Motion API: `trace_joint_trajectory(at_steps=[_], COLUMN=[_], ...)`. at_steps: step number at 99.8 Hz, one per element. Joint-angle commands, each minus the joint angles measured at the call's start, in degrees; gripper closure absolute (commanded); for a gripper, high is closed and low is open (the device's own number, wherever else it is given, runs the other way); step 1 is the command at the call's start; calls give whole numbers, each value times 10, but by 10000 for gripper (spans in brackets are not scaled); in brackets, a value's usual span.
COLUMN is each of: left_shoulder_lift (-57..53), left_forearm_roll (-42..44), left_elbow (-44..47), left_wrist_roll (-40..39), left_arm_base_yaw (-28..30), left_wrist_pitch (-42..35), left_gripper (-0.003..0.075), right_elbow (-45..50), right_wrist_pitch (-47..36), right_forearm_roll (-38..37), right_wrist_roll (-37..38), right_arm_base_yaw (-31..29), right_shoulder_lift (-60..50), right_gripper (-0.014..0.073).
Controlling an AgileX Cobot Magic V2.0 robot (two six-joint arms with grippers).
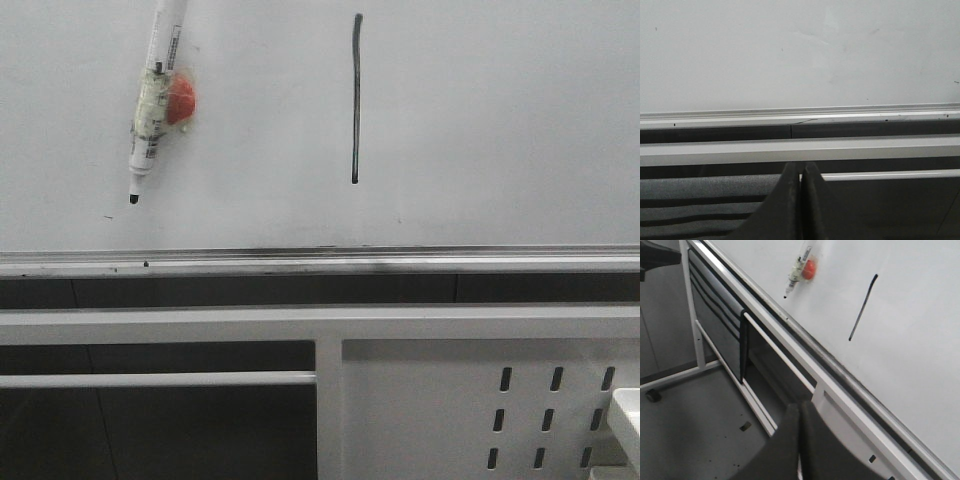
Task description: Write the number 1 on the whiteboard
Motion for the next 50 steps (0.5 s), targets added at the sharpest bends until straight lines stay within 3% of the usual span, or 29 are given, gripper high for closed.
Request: trace_joint_trajectory(at_steps=[1,11,26,43,50], left_shoulder_lift=[-12,-12,-12,-12,-12], left_forearm_roll=[-8,-8,-8,-8,-8], left_elbow=[20,20,20,20,20], left_wrist_roll=[0,0,0,0,0], left_arm_base_yaw=[1,1,1,1,1], left_wrist_pitch=[-30,-30,-30,-30,-30], left_gripper=[740,740,740,740,740], right_elbow=[3,49,155,307,295], right_wrist_pitch=[-76,-136,-341,-581,-489], right_forearm_roll=[-17,-72,-130,-97,-75], right_wrist_roll=[-3,7,167,184,184], right_arm_base_yaw=[-4,-18,-73,-143,-171], right_shoulder_lift=[0,-11,-32,-95,-146], right_gripper=[663,663,664,663,664])
